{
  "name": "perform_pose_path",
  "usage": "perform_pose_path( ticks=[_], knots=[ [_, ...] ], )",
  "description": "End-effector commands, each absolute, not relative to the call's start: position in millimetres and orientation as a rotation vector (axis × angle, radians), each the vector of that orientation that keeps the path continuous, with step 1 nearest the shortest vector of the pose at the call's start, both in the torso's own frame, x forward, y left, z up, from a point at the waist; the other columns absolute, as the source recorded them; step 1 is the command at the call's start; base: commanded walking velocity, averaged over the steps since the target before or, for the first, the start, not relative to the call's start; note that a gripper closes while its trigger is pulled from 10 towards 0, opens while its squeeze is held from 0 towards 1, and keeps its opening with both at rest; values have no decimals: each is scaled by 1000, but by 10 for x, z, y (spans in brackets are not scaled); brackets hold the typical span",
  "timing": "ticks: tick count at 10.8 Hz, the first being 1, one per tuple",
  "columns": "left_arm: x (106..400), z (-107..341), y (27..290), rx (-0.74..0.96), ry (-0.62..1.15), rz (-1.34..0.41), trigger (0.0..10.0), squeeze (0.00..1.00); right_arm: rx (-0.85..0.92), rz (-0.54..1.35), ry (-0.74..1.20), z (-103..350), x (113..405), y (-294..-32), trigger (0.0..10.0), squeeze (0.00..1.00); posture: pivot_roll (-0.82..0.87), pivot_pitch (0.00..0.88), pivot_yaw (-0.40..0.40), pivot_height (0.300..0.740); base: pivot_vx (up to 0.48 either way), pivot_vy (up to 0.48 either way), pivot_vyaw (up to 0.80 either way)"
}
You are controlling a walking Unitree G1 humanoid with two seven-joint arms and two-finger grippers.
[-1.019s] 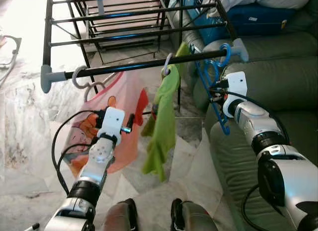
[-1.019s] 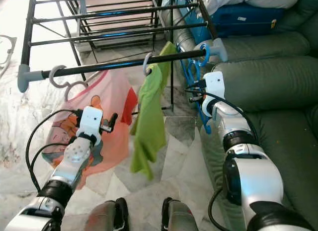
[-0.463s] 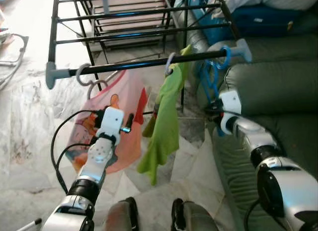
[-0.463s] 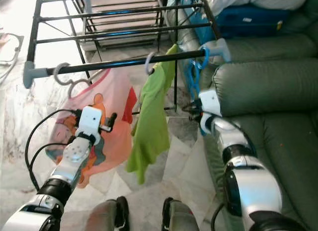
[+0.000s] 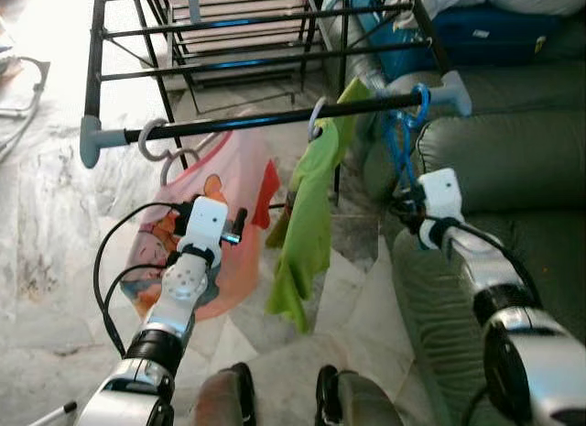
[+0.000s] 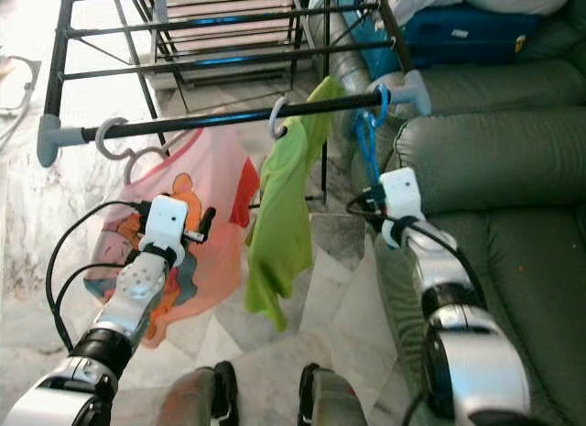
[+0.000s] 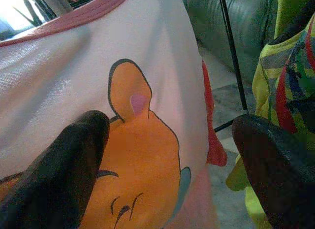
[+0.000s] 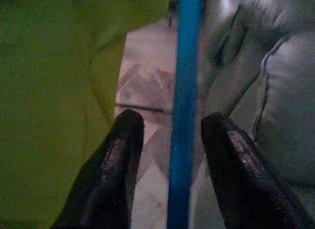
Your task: Hang hanger
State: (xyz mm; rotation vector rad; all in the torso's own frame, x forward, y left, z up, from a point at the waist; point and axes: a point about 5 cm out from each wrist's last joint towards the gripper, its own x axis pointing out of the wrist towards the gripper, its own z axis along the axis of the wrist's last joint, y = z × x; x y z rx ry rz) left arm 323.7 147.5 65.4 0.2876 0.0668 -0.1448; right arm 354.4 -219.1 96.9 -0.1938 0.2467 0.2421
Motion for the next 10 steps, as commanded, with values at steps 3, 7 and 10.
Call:
perform_pose_path(
  ticks=[3,7,10],
  knots=[
    [3231,646,1500,299,67,-140,10000,0,-166,185,104,1109,3397,-2264,10000,1000,-80,177,-2,740,0,0,0],
    [3211,872,1518,302,-50,-87,10000,0,-137,99,13,1117,2970,-2234,10000,1000,-90,162,-4,740,0,0,0],
    [3155,1010,1462,315,-94,-64,10000,0,-103,78,-45,1154,2764,-2069,10000,1000,-89,153,-3,740,0,0,0]
  ],
)
